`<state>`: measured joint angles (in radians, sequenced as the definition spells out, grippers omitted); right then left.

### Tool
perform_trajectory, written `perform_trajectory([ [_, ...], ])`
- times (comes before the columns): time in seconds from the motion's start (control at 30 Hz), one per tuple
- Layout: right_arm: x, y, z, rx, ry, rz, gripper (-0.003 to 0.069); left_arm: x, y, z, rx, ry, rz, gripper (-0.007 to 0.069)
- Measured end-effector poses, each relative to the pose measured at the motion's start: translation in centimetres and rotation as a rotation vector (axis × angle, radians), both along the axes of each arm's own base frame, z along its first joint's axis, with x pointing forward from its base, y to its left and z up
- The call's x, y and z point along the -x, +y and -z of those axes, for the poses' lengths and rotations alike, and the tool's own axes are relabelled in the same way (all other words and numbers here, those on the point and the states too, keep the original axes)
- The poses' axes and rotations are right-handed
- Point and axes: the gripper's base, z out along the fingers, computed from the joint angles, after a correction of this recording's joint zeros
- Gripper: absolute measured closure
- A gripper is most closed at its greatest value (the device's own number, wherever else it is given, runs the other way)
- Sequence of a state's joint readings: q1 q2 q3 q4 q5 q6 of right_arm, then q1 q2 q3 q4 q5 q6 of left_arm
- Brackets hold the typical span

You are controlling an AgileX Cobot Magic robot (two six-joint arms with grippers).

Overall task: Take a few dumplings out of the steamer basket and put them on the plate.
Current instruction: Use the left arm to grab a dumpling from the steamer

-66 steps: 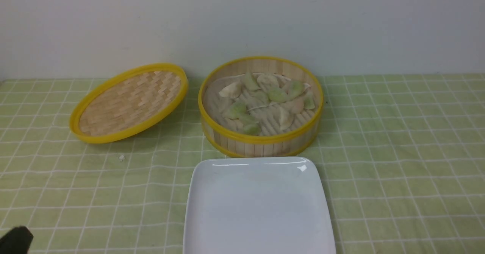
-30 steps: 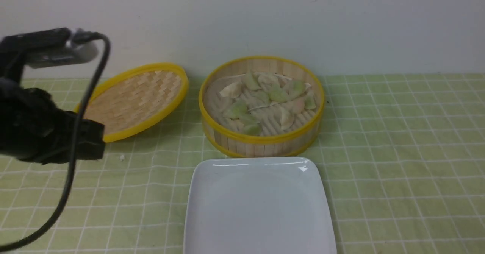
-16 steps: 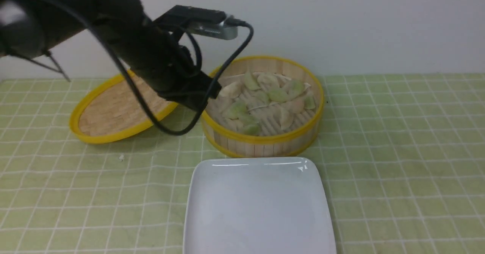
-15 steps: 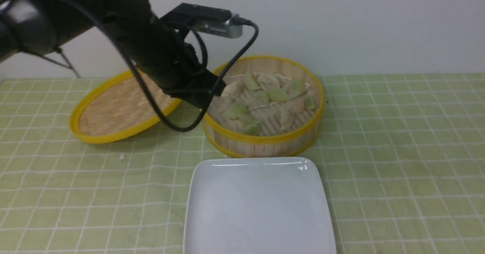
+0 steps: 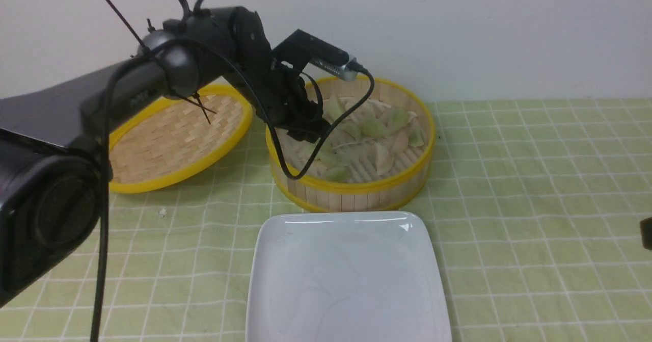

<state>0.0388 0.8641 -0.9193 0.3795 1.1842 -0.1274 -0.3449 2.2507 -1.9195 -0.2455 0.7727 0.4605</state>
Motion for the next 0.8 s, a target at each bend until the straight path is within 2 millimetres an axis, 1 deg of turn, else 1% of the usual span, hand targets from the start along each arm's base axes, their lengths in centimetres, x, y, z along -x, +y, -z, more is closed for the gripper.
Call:
perform_trajectory([
  [0.07, 0.0, 0.0, 0.0, -0.001, 0.000, 0.000, 0.0675, -0.4, -0.1, 1.1, -0.013, -0.019, 0.018, 0.0195],
  [0.17, 0.0, 0.0, 0.0, 0.000, -0.002, -0.006, 0.0675, -0.9, -0.2, 2.0, -0.023, -0.051, 0.033, 0.0169],
  [0.3, 0.0, 0.0, 0.0, 0.000, -0.004, -0.009, 0.0675, -1.3, -0.3, 2.2, -0.020, -0.083, 0.030, 0.0167],
  [0.47, 0.0, 0.1, 0.0, 0.000, -0.010, -0.010, 0.0675, -1.4, -0.5, 3.1, -0.022, -0.075, 0.035, 0.0169],
  [0.53, 0.0, 0.0, -0.1, 0.000, -0.011, -0.009, 0.0675, -1.3, -0.7, 3.2, -0.025, -0.074, 0.044, 0.0181],
  [0.63, 0.0, 0.0, -0.1, 0.000, -0.012, -0.010, 0.0675, -1.1, -1.5, 3.3, -0.043, -0.080, 0.068, 0.0253],
  [0.7, 0.0, 0.0, -0.1, 0.001, -0.012, -0.010, 0.0675, -0.8, -2.0, 3.3, -0.057, -0.084, 0.077, 0.0344],
  [0.77, 0.0, 0.0, -0.1, 0.001, -0.012, -0.010, 0.0675, -0.6, -2.5, 3.4, -0.072, -0.088, 0.086, 0.0462],
  [0.8, 0.0, 0.0, -0.1, 0.001, -0.012, -0.010, 0.0675, -0.5, -2.8, 3.4, -0.082, -0.092, 0.094, 0.0498],
])
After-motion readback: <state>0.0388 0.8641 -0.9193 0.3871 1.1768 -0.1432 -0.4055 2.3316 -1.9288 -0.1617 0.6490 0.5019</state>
